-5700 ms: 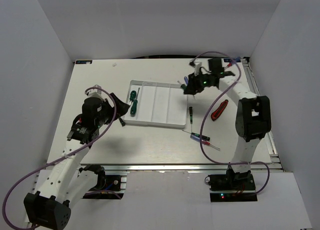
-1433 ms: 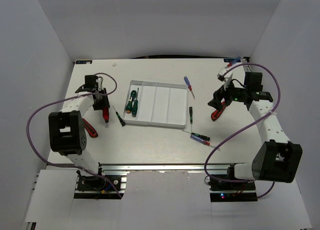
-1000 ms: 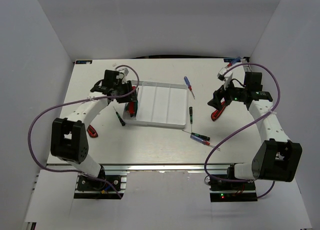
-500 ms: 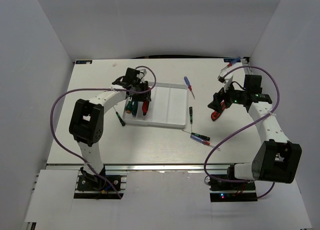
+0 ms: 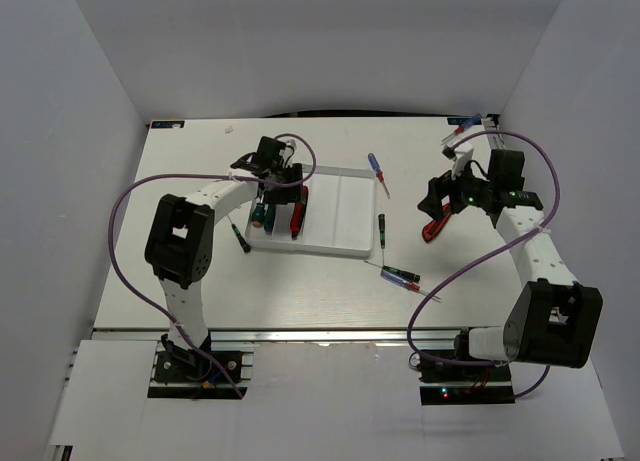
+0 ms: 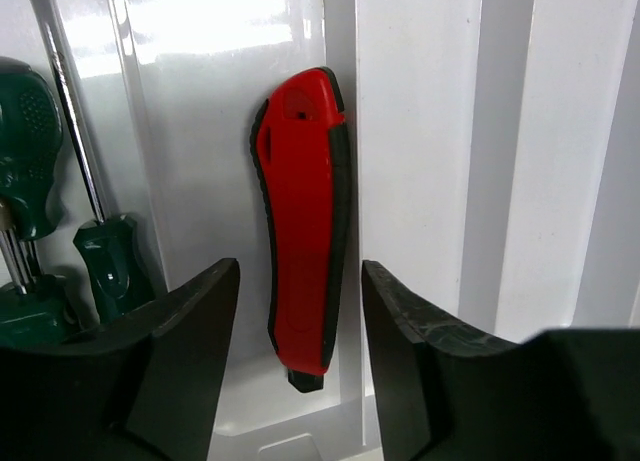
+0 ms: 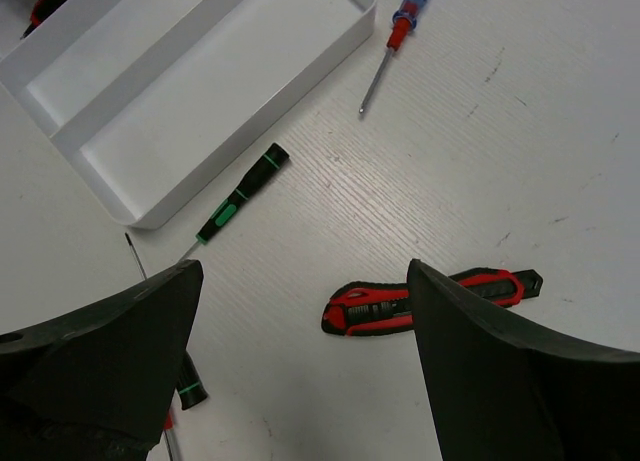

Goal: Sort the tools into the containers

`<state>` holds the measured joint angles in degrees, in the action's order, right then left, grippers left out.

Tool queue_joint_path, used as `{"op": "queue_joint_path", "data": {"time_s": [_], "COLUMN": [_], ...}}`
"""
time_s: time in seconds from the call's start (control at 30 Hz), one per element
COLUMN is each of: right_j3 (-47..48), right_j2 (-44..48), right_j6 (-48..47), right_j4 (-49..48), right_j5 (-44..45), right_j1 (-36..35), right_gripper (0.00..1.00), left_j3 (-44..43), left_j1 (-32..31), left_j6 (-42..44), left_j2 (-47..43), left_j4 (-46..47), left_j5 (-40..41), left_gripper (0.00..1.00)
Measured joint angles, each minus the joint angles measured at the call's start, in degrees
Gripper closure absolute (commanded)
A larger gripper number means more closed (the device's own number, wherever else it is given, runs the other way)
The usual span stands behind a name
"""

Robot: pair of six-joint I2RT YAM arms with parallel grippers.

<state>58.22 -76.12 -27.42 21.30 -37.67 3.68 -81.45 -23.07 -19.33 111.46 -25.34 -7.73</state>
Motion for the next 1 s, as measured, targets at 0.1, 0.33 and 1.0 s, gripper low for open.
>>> {"op": "queue_joint_path", "data": {"time_s": [0.1,0.33,1.0], "right_j3": [0.00,0.00,8.07], "right_j2": [-0.24,-4.96,-29.35], "right_j6": [3.15,16.31,38.86], "right_j4": [-1.31,-4.26,-2.89], "right_j5": [2.19,15.54,40.76], "right_j1": [0.07,0.07,-0.81], "right_gripper": [0.11,0.11,0.26], "left_j3": [-0.24,0.44,31.78], "left_j1": [0.00,0.00,2.51], "left_j6": [0.02,-0.11,-7.93], "left_j2": [-0.02,-5.01,-48.54], "left_j4": [-0.09,-0.94,-2.84], "left_j5": [0.44,3.61,20.59], "left_gripper": [0.29,0.06,0.02]}}
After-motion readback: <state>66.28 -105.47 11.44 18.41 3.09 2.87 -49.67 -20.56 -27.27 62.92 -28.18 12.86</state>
